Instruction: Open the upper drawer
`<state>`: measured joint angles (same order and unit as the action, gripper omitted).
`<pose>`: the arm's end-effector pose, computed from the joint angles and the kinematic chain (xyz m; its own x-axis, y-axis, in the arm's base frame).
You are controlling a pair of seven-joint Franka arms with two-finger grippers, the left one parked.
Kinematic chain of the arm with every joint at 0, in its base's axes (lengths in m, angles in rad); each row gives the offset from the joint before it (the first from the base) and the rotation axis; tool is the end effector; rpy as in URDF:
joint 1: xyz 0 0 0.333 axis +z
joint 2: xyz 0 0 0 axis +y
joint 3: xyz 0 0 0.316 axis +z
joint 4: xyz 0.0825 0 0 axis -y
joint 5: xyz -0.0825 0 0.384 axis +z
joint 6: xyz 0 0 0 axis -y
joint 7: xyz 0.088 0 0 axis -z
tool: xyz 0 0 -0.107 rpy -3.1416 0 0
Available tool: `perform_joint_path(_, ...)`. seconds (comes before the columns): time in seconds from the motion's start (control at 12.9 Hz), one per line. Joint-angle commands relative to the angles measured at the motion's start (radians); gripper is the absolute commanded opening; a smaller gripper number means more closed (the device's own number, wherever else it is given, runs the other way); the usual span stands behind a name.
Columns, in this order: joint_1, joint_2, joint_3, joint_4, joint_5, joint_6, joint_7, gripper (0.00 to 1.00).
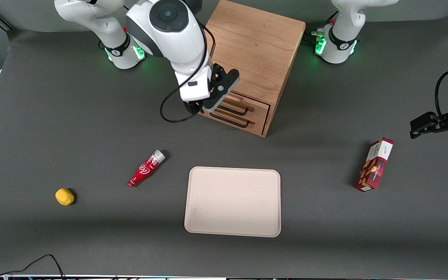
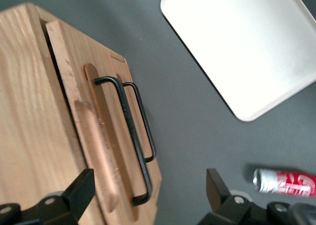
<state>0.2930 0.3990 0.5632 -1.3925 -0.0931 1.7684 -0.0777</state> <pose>0.4894 0.4566 0.5123 0.6145 0.7877 0.0446 0.7865 -0.6071 -0.1137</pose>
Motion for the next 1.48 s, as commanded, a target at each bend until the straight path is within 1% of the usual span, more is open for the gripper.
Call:
perform_joint_path(0.0, 0.000, 0.060, 0.000, 0.037, -0.019, 0.029, -0.120, 1.00)
perform_joint_path(0.23, 0.002, 0.098, 0.000, 0.015, -0.016, 0.046, -0.158, 1.00)
perform_joint_path(0.47, 0.002, 0.119, 0.000, 0.001, -0.016, 0.049, -0.162, 1.00)
perform_joint_path(0.86, 0.002, 0.162, -0.002, 0.000, -0.010, 0.078, -0.229, 1.00)
perform_joint_path(1.17, 0.002, 0.185, -0.002, -0.002, -0.010, 0.129, -0.232, 1.00)
perform_joint_path(1.4, 0.000, 0.176, 0.004, -0.011, -0.002, 0.131, -0.231, 1.00)
